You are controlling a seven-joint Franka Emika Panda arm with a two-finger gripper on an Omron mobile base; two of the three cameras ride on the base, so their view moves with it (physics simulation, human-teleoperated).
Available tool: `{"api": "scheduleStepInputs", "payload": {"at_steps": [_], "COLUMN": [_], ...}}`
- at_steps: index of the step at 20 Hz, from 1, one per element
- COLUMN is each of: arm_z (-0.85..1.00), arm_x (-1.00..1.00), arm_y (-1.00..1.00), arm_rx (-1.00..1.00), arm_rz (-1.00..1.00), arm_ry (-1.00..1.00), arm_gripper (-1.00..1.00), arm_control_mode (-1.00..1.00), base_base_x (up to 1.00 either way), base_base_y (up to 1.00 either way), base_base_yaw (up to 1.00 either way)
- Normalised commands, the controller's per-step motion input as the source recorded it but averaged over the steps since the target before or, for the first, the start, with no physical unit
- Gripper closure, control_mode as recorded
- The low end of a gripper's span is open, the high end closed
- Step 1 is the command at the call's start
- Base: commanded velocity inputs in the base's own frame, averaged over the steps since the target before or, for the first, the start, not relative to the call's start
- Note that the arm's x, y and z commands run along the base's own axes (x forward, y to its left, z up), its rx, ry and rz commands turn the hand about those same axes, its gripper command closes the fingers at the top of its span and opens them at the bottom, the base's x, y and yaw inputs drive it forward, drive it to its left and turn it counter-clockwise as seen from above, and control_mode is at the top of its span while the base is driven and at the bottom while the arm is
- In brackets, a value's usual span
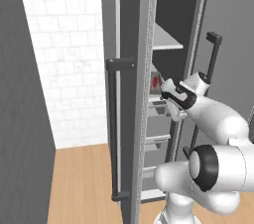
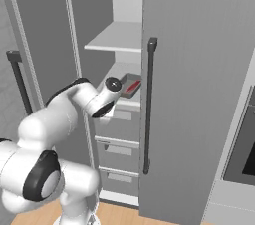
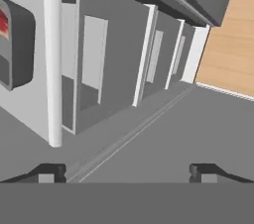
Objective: Take the meat container that has the steak and place it on the second highest rack of the freezer. Then take the vegetable container that has the carrot and mushroom and place it on the highest rack of the freezer.
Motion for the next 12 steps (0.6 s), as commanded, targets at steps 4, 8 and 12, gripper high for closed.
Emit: {"api": "scheduleStepInputs", "payload": {"at_steps": [4,8,12], "arm_z": [0.47,0.16,0.03], "arm_x": [-1.00,-1.00,-1.00], "arm_y": [-0.13,-0.15,-0.06], "arm_rx": [-0.04,-0.18,-0.25], "arm_rz": [0.11,0.27,0.41], "arm_ry": [0.09,0.07,0.00], "arm_gripper": [-1.00,-1.00,-1.00], "arm_control_mode": [-1.00,-1.00,-1.00], "base_base_x": [0.00,0.00,0.00], "base_base_y": [0.00,0.00,0.00], "base_base_yaw": [0.00,0.00,0.00]}}
